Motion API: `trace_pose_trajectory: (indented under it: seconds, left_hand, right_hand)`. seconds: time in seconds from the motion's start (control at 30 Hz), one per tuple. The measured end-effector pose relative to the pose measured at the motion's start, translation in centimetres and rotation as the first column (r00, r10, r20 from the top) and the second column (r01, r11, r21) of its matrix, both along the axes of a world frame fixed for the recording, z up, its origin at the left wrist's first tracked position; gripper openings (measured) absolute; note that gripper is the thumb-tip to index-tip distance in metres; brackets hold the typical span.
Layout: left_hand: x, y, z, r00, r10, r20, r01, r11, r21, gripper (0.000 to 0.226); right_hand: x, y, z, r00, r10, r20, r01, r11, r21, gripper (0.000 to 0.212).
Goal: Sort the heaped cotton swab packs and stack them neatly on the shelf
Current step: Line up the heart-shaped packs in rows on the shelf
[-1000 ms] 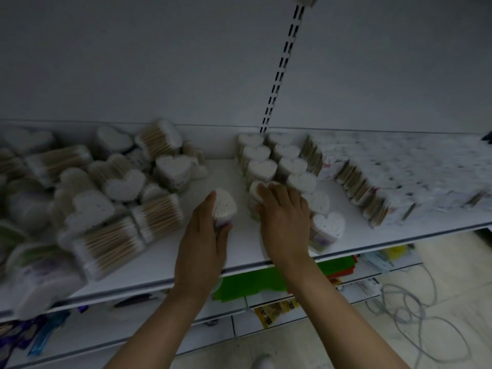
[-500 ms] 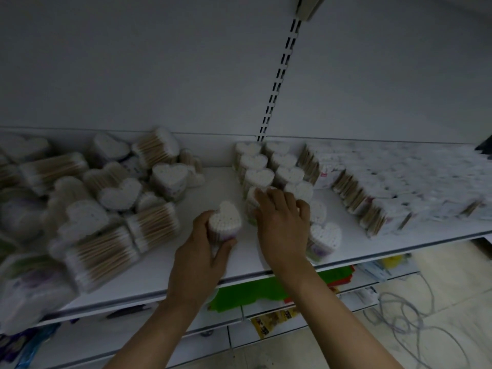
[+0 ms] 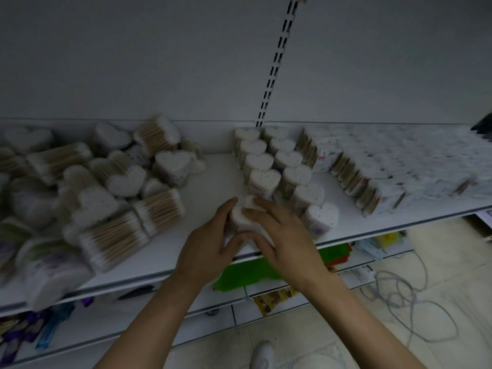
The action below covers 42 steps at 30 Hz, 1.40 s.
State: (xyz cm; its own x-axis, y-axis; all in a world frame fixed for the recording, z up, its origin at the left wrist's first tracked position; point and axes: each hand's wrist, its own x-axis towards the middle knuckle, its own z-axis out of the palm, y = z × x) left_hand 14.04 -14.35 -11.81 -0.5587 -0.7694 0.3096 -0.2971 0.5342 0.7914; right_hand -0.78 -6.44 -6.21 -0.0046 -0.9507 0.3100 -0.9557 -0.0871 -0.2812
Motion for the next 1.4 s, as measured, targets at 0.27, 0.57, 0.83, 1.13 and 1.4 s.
trace_pose_trajectory:
  seconds: [0.27, 0.57, 0.83, 1.13, 1.4]
  left_hand:
    - [-0.3, 0.4, 0.2, 0.996, 0.08, 0.026, -0.08, 0.997, -0.022, 0.1]
    - [-0.8, 0.5, 0.0, 0.981, 0.168, 0.095, -0.162, 0.984, -0.07, 0.091]
    - [-1.2, 0.3, -0.8, 0.967, 0.247, 0.059, -0.225, 0.942, -0.249, 0.07]
    - [1.7, 2.2, 1.5, 0.929, 0.352, -0.116, -0.37, 0.891, -0.264, 0.028]
    - [8.8, 7.0, 1.3, 0.658, 0.744, -0.118, -0.723, 0.579, -0.377, 0.019]
  right_hand:
    - [-0.9, 0.8, 0.4, 0.954, -0.268, -0.135, 0.242, 0.953, -0.182, 0.031]
    - [-2.0, -1.0, 0.0, 0.943, -0.277, -0.183, 0.238, 0.948, -0.212, 0.033]
    - [-1.6, -0.8, 0.8, 0.909, -0.328, -0.257, 0.275, 0.936, -0.221, 0.043]
    - [3.6, -3.2, 1.8, 0.972, 0.013, 0.234, 0.03, 0.983, -0.18, 0.029]
    - [9.7, -6.5, 0.4, 0.897, 0.316, 0.308, -0.284, 0.948, -0.145, 0.028]
